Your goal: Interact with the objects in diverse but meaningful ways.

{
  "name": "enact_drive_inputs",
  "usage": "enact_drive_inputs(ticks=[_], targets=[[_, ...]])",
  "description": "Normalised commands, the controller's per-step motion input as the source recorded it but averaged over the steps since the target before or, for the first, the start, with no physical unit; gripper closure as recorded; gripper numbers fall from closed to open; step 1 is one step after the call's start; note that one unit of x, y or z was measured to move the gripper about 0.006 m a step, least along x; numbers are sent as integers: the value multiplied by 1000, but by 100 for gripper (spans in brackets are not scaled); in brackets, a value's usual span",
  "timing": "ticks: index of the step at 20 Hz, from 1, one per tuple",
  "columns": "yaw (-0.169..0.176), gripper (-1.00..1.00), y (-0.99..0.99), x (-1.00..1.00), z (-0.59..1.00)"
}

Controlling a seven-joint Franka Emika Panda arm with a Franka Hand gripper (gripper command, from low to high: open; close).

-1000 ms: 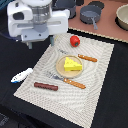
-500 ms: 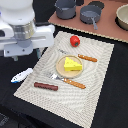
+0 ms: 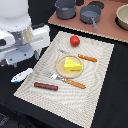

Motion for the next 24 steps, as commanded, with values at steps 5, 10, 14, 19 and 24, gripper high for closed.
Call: enact_drive_inputs(ticks=[5, 10, 14, 19, 24], targets=[[250, -100, -29, -278, -4], [249, -100, -62, -298, -19], [244, -100, -87, -289, -33], [186, -100, -189, -264, -55], [108, -100, -330, -237, -202]])
